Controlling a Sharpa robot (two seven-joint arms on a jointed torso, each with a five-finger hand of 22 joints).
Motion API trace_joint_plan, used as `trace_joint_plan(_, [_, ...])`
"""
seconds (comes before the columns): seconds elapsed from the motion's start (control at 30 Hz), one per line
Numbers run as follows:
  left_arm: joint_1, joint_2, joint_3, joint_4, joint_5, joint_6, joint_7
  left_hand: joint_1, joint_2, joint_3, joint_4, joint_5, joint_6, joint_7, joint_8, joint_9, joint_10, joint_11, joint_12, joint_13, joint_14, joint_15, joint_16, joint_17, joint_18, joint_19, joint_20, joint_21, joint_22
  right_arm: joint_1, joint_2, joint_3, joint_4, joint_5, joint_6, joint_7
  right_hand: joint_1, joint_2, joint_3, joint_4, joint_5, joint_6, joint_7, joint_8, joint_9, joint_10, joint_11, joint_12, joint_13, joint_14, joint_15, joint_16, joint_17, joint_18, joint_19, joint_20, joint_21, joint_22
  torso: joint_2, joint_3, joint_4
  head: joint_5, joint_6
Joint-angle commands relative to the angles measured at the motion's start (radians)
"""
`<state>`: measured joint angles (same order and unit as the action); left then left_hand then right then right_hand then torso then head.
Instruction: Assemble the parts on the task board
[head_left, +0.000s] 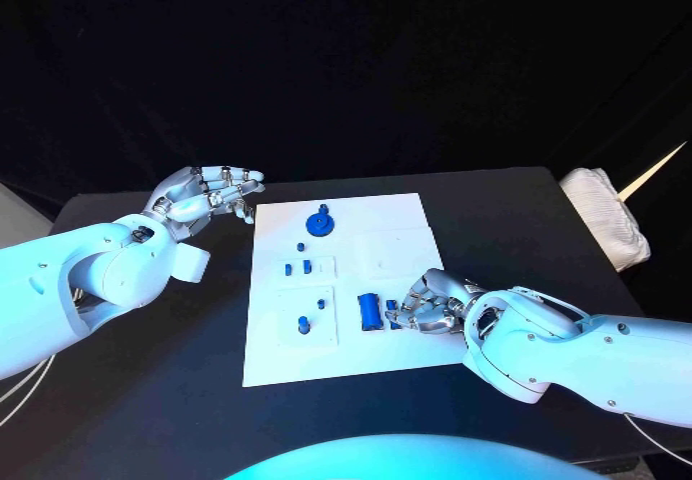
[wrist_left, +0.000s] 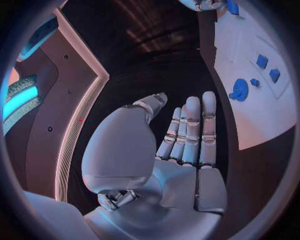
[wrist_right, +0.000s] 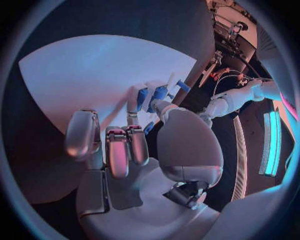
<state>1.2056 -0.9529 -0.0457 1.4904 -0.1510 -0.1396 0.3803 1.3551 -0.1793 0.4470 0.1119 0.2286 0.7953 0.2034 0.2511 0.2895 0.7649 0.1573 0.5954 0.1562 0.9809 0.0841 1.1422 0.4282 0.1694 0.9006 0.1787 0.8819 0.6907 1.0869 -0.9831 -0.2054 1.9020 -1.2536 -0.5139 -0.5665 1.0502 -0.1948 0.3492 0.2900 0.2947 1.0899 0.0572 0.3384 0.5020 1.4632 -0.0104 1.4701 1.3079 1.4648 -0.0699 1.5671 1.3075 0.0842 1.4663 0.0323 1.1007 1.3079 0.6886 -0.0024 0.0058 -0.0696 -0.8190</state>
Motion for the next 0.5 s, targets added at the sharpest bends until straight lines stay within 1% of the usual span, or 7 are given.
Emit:
trace_joint_plan(0.03, [0.001,0.001,0.001,0.001,0.0,0.008,0.004,-0.003,0.007,0.0,0.006,0.002,-0.004,0.013,0.004,0.0,-0.007,-0.001,0.004,-0.001,-0.008,-0.001,0.0,-0.001,0.015,0.006,-0.001,-0.003,-0.001,-0.001,-0.002,0.0,0.003,-0.003,-0.001,0.019,-0.012,0.0,-0.007,0.0,0.004,0.006,0.0,-0.007,-0.001,0.076,-0.007,-0.001,0.215,0.106,-0.008,0.004,0.263,-0.009,0.02,-0.004,-0.003,0.109,0.0,0.0001,-0.0002,0.001,-0.001])
trace_joint_plan(0.07, [0.001,0.001,0.001,0.001,0.0,0.008,0.004,-0.003,0.007,0.0,0.006,0.002,-0.004,0.013,0.004,0.0,-0.007,-0.001,0.004,-0.001,-0.008,-0.001,0.0,-0.001,0.015,0.006,-0.001,-0.003,-0.001,-0.001,-0.004,0.0,0.002,-0.005,0.005,0.021,-0.006,-0.002,-0.009,-0.005,0.004,0.005,0.0,-0.008,-0.002,0.076,-0.007,-0.002,0.214,0.106,-0.009,0.004,0.263,-0.009,0.019,-0.004,-0.006,0.109,0.0,0.0002,-0.0006,0.001,-0.001])
trace_joint_plan(0.1, [0.001,0.001,0.001,0.001,0.0,0.008,0.004,-0.003,0.007,0.0,0.006,0.002,-0.004,0.013,0.004,0.0,-0.007,-0.001,0.004,-0.001,-0.008,-0.001,0.0,-0.001,0.015,0.006,-0.001,-0.003,-0.001,-0.001,-0.006,0.0,0.001,-0.007,0.012,0.023,0.035,-0.01,-0.007,-0.029,-0.031,0.004,-0.001,-0.008,-0.001,0.075,-0.007,-0.004,0.214,0.106,-0.01,0.004,0.263,-0.008,0.019,-0.004,-0.008,0.109,0.0,0.0002,-0.0008,0.001,-0.001])
trace_joint_plan(0.13, [0.001,0.001,0.001,0.001,0.0,0.008,0.003,-0.003,0.007,0.0,0.006,0.002,-0.004,0.013,0.004,0.0,-0.007,-0.001,0.004,-0.001,-0.008,-0.001,0.0,-0.001,0.015,0.006,-0.001,-0.003,-0.001,-0.001,-0.007,0.0,0.0,-0.008,0.019,0.025,0.054,-0.011,-0.008,-0.037,-0.072,0.002,0.0,-0.009,-0.002,0.074,-0.007,-0.007,0.212,0.106,-0.009,0.004,0.263,-0.008,0.018,-0.004,-0.013,0.108,0.0,0.0,-0.0007,0.001,-0.001])
trace_joint_plan(0.23, [0.0,0.001,0.001,0.001,0.0,0.007,0.003,-0.004,0.007,-0.001,0.007,0.002,-0.004,0.013,0.004,0.0,-0.007,-0.001,0.004,-0.002,-0.008,-0.001,0.0,-0.002,0.014,0.006,-0.001,-0.004,-0.001,-0.001,-0.011,0.0,-0.002,-0.01,0.052,0.035,0.108,-0.021,-0.017,-0.06,-0.171,0.0,0.002,-0.012,-0.005,0.071,-0.005,-0.015,0.21,0.106,-0.007,0.004,0.263,-0.006,0.016,-0.002,-0.027,0.106,0.0,0.0,0.0,0.002,-0.002])
trace_joint_plan(0.37, [0.0,0.001,0.001,0.001,0.0,0.007,0.002,-0.004,0.007,-0.001,0.007,0.002,-0.004,0.013,0.004,0.0,-0.007,-0.001,0.004,-0.002,-0.008,-0.001,0.0,-0.002,0.014,0.006,-0.001,-0.004,-0.001,-0.001,-0.013,0.0,-0.003,-0.012,0.08,0.045,0.139,-0.024,-0.029,-0.07,-0.221,-0.001,0.003,-0.014,-0.008,0.07,-0.004,-0.02,0.208,0.106,-0.006,0.004,0.263,-0.006,0.015,-0.001,-0.033,0.105,0.001,0.0002,0.0004,0.003,-0.003])
trace_joint_plan(0.5, [0.0,0.001,0.001,0.0,0.0,0.006,0.002,-0.004,0.007,-0.001,0.007,0.002,-0.004,0.013,0.004,0.0,-0.007,-0.001,0.004,-0.002,-0.008,-0.001,0.0,-0.002,0.014,0.006,-0.001,-0.004,-0.001,-0.001,-0.013,0.0,-0.011,-0.019,0.091,0.048,0.161,-0.019,-0.032,-0.078,-0.235,0.001,0.002,-0.014,-0.01,0.07,-0.005,-0.018,0.209,0.106,-0.006,0.004,0.263,-0.006,0.015,-0.001,-0.032,0.106,0.0,0.0,-0.0006,0.003,-0.003])
